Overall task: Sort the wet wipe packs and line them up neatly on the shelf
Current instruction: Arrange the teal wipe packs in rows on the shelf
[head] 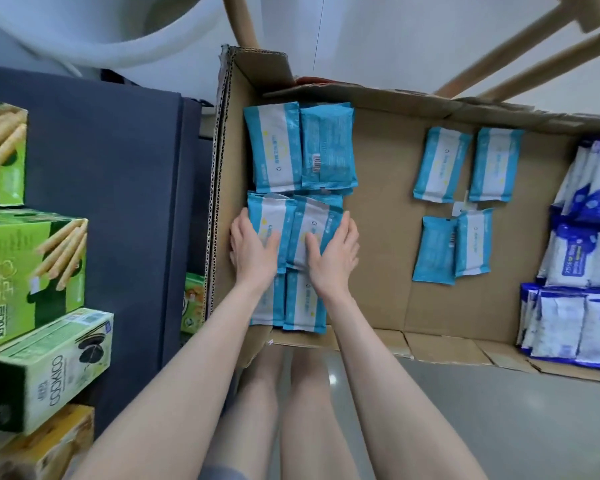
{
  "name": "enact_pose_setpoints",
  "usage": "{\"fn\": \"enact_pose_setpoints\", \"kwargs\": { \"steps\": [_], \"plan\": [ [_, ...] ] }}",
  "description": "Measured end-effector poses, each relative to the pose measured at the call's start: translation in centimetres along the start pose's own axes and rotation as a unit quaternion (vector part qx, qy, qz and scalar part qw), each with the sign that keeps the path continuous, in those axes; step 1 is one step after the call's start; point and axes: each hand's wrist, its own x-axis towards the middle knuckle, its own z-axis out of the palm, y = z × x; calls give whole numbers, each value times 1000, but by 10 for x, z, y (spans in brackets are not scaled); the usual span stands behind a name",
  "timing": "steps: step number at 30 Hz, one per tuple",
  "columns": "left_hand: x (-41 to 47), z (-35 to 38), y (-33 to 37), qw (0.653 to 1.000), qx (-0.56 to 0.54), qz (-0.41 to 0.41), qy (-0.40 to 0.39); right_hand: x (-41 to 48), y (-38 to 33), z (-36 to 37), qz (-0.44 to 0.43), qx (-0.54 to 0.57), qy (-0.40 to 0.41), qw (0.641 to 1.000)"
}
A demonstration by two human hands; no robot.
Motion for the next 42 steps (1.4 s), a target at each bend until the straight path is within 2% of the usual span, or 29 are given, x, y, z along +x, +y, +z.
{"fn": "enact_pose_setpoints", "kwargs": {
  "steps": [3, 8, 11, 14, 17, 20, 24, 29, 33, 42],
  "plan": [
    [-6, 2, -5, 999, 33, 1, -24, 0, 3, -3, -16, -35, -33, 999],
    [-1, -13, -11, 998, 27, 7, -57, 8, 2, -19, -40, -94, -72, 992],
    [-8, -25, -7, 996, 45, 50, -55, 8, 2, -34, -59, -92, -76, 991],
    [-29, -30, 3, 989, 100, 109, -27, -2, 5, -57, -81, -112, -66, 988],
    [-55, -22, 20, 980, 95, 173, -7, -17, 17, -84, -107, -103, -31, 988],
    [-75, 1, 35, 970, 97, 223, -31, -25, 39, -111, -108, -82, 2, 991],
    [-101, 47, 54, 962, 97, 248, -54, -27, 76, -149, -93, -65, 26, 993],
    [-131, 124, 69, 972, 99, 200, -72, -10, 137, -203, -88, -65, 8, 994],
    [-151, 192, 83, 986, 84, 129, -69, 18, 185, -238, -85, -60, -19, 994],
    [-131, 268, 99, 996, 62, 43, -46, 80, 219, -254, -78, -67, -68, 992]
  ]
}}
